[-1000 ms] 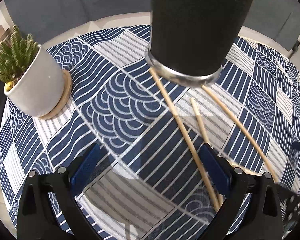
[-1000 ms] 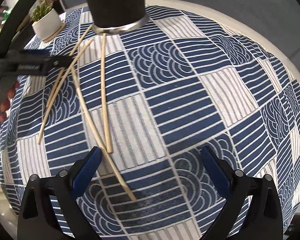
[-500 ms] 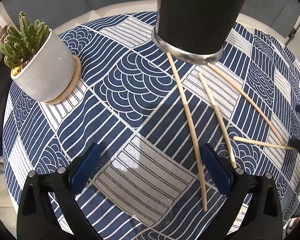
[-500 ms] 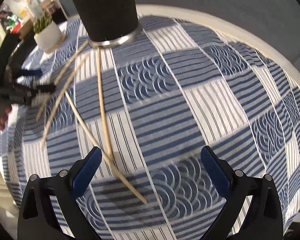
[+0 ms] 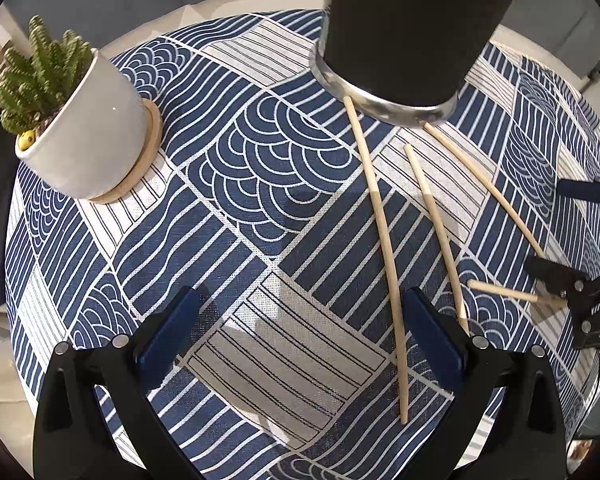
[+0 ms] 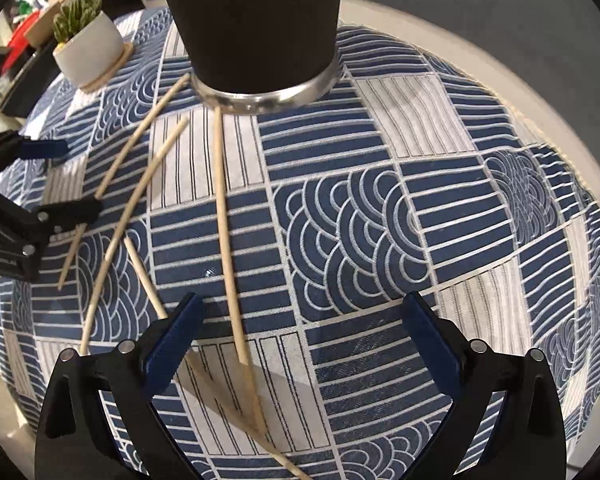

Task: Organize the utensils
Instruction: 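Close the left gripper on one wooden stick while the right gripper grasps another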

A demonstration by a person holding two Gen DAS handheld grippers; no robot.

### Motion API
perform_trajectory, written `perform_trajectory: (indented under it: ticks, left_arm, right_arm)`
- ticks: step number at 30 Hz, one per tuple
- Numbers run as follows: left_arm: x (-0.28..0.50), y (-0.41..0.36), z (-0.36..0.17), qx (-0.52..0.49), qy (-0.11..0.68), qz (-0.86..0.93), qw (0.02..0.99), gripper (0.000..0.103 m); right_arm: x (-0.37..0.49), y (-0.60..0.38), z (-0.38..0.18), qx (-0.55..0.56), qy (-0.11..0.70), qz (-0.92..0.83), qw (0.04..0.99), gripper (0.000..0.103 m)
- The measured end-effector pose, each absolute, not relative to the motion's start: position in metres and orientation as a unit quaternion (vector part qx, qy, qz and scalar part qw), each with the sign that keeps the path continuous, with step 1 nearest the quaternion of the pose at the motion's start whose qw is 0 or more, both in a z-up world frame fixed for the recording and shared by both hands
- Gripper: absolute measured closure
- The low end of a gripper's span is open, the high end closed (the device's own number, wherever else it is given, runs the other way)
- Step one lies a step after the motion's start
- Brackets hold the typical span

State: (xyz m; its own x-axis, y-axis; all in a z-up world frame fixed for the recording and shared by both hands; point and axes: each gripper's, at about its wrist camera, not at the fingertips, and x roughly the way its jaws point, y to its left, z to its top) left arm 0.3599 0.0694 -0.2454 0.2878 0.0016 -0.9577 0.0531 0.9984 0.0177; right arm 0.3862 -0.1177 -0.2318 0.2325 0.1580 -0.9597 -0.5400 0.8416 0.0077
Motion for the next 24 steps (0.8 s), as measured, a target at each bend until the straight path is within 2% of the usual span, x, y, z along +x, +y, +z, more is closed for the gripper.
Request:
perform_trajectory:
  ticks: [12,14,16,17,18,21,24]
  left_arm:
    - [0.348,0.069,-0.245,0.019,0.581,-0.009,0.814,0.005]
    - [0.349,0.069,-0.244,0.023,0.587,-0.016,0.809,0.008]
    - [0.347,0.073,-0.241,0.022,0.59,-0.016,0.807,0.017]
    - [0.345,0.077,-0.238,0.019,0.59,-0.012,0.807,0.026]
    - [0.344,0.082,-0.235,0.015,0.589,-0.01,0.808,0.031]
    - [0.339,0.093,-0.231,0.007,0.592,0.0,0.806,0.058]
    - [0.328,0.099,-0.228,0.0,0.595,0.007,0.804,0.076]
  right_arm:
    - [0.398,-0.122,-0.237,-0.165,0.607,0.206,0.749,0.008]
    - [0.4,-0.118,-0.231,-0.165,0.602,0.209,0.753,0.023]
    - [0.401,-0.121,-0.223,-0.166,0.603,0.215,0.75,0.071]
    - [0.403,-0.125,-0.221,-0.164,0.604,0.214,0.75,0.091]
    - [0.405,-0.131,-0.221,-0.153,0.605,0.216,0.751,0.094]
    - [0.405,-0.145,-0.22,-0.127,0.61,0.212,0.752,0.097]
    - [0.398,-0.157,-0.219,-0.111,0.611,0.205,0.756,0.098]
